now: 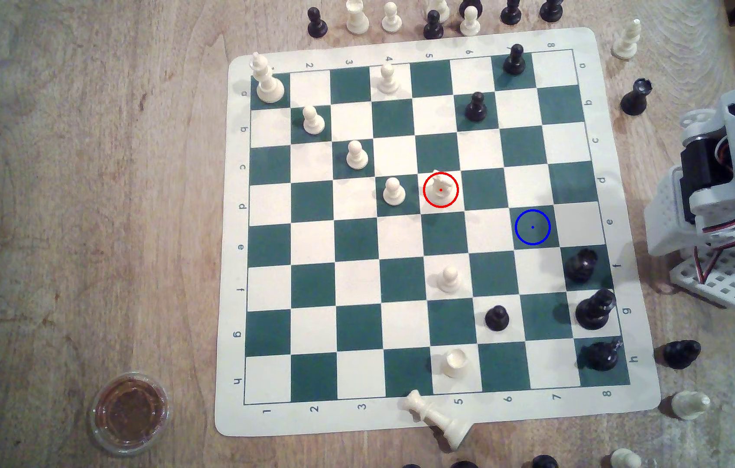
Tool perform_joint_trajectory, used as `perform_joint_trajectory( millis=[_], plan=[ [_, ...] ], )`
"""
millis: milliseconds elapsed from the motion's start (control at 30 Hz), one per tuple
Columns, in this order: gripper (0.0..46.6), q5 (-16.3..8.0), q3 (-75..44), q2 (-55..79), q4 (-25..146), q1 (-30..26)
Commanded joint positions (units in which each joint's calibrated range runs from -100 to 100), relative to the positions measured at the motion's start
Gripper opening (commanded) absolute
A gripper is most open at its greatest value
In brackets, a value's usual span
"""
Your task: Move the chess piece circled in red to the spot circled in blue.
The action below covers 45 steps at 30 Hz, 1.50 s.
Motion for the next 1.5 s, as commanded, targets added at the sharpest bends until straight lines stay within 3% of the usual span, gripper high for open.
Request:
perform_joint_trajectory(
  millis=[0, 533, 767, 867, 1067, 1133, 1267, 1367, 1467],
  plan=[
    [0.2, 0.3, 1.2, 0.0, 0.9, 1.0],
    [0.2, 0.3, -5.3, 0.0, 46.1, 11.3],
    [0.2, -0.1, -13.7, 0.0, 73.0, 11.3],
    [0.2, -0.1, -19.9, 0.0, 95.5, 12.0],
    [0.2, -0.3, -24.5, 0.0, 116.0, 13.1],
    [0.3, -1.7, -28.7, 1.2, 124.7, 11.9],
    [0.3, -1.7, -33.2, 3.0, 133.9, 11.3],
    [4.6, -1.4, -34.3, 3.9, 138.9, 11.1],
    [5.0, -3.1, -35.0, 7.0, 143.9, 11.3]
  ],
)
